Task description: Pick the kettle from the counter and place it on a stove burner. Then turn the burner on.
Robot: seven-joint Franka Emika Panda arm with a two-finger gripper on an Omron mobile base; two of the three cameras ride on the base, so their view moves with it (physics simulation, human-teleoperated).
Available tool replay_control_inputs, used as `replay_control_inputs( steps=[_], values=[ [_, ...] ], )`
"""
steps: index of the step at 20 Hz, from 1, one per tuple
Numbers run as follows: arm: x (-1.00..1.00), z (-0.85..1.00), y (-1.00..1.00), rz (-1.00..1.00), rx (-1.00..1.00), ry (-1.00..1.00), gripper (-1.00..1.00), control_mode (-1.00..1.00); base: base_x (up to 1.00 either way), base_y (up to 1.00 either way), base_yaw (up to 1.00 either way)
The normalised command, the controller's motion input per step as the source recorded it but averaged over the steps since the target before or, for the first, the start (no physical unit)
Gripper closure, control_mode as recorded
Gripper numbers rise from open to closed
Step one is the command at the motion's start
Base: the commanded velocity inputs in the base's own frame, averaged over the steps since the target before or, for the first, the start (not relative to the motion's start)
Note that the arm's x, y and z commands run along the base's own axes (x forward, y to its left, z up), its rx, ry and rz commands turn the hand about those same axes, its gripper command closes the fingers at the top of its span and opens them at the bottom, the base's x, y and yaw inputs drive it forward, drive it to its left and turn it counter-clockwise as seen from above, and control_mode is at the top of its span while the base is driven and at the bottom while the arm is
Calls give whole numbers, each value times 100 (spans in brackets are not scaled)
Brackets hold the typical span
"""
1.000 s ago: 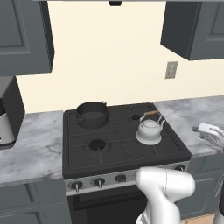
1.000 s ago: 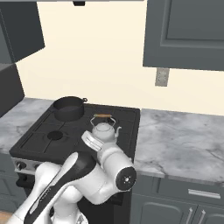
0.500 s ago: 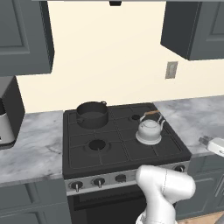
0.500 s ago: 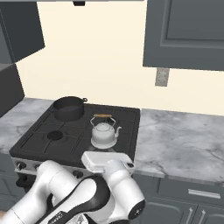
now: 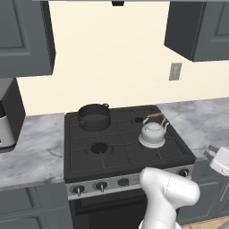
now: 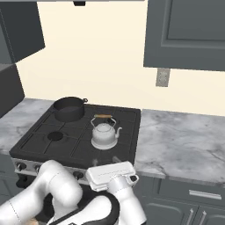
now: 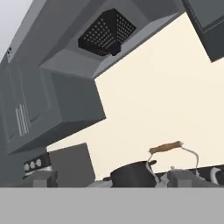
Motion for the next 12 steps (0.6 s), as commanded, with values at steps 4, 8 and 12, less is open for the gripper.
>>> replay_control_inputs(
  steps=[4, 8, 12],
  values=[
    [-8, -64, -35, 0, -5, -21, -100, -100, 0, 0, 0],
    [-4, -63, -40, -1, -8, -19, -100, -100, 0, 0, 0],
    [0, -60, -24, -10, -7, -12, -100, -100, 0, 0, 0]
  ],
)
